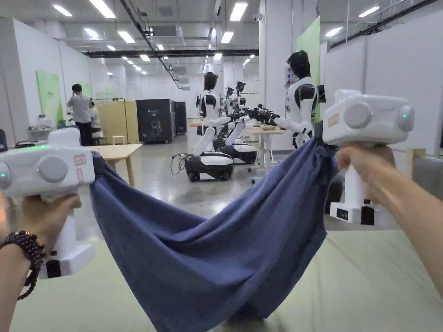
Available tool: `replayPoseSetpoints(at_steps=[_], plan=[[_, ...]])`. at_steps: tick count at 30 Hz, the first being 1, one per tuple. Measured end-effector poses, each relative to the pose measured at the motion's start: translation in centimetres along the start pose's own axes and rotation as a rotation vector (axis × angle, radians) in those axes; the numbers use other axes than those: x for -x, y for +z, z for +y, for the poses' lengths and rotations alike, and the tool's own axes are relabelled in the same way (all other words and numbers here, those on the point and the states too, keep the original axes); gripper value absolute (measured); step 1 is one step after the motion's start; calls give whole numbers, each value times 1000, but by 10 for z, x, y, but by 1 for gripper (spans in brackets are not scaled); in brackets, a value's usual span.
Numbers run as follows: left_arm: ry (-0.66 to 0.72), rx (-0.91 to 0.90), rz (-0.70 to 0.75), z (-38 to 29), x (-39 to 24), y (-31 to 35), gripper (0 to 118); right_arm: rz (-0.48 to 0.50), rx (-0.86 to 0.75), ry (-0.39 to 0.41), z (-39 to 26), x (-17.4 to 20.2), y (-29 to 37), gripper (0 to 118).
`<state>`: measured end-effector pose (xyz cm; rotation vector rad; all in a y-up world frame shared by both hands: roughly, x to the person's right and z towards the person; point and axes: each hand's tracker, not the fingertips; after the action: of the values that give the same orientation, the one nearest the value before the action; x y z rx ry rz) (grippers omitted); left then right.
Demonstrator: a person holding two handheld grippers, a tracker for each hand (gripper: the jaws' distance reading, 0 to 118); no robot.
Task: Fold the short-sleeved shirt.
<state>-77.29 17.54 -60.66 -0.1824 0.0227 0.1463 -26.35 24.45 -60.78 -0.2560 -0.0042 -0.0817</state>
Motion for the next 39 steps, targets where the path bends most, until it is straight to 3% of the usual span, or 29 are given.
replayPoseSetpoints(at_steps=[6,9,14,16,19,21,26,29,32,34,35,36,37,38,39], plan=[[-9,70,5,-70,2,14,0,44,69,-11,-66,-22,2,2],[8,54,-35,-96,9,58,0,136,34,11,-95,-41,51,2],[-50,155,-89,-161,34,155,0,212,87,164,-172,-76,160,2],[-3,177,-112,-190,49,199,0,259,131,145,-208,-93,201,2],[76,258,-133,-233,70,260,0,296,244,96,-262,-116,256,2],[69,285,-133,-261,78,295,0,285,325,127,-292,-125,283,2],[-44,492,-96,-324,89,317,0,214,688,349,-370,-121,279,3],[-14,583,-94,-344,96,307,0,166,816,469,-398,-117,254,3],[-69,621,-51,-363,108,296,0,179,902,394,-413,-122,234,3],[-72,637,-54,-373,108,293,23,179,878,357,-419,-135,228,4],[-77,631,-48,-375,108,294,57,181,870,354,-415,-136,230,7],[-65,595,-18,-373,109,292,111,188,863,349,-412,-138,232,20],[-49,596,7,-369,113,288,118,194,838,344,-408,-140,240,46],[-20,633,9,-366,117,285,113,183,800,352,-403,-142,246,82],[32,521,-23,-345,117,298,113,164,757,350,-394,-145,255,116]])
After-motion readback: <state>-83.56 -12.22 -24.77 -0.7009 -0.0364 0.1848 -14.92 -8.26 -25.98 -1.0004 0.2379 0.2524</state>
